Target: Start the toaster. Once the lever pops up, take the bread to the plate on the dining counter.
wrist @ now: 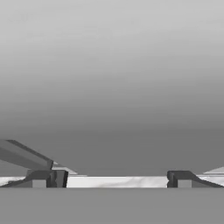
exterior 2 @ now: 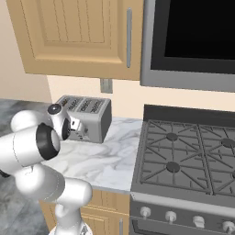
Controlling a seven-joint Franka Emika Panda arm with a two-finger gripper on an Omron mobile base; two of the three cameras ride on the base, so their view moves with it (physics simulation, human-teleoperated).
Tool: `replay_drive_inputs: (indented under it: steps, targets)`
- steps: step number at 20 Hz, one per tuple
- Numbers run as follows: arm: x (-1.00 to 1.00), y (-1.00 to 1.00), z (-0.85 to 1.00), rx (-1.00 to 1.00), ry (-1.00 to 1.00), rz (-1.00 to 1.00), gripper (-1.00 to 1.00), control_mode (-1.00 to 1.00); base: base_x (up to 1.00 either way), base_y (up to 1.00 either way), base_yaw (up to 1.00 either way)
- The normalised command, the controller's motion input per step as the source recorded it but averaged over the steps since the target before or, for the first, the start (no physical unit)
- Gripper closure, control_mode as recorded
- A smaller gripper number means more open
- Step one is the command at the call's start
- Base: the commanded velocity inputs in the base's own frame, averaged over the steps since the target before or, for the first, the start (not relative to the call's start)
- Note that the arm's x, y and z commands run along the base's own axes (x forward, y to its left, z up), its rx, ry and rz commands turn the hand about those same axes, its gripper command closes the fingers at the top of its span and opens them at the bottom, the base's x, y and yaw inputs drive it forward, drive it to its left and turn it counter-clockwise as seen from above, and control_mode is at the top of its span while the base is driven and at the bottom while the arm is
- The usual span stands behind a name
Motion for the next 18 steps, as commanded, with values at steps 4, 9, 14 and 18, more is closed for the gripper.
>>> replay_drive_inputs:
  steps: [4,9,14,18]
  targets:
    - [0.00,0.00,-0.26,0.00,0.00,0.00,-1.00,-1.00,0.00,0.00,0.00]
    - [0.00,0.00,-0.24,0.00,-0.01,0.00,-1.00,-1.00,0.00,0.00,0.00]
    - [0.00,0.00,-0.24,0.00,0.00,0.00,-1.00,-1.00,0.00,0.00,0.00]
    - [-0.04,0.00,0.00,0.00,-0.02,0.00,-1.00,-1.00,0.00,0.00,0.00]
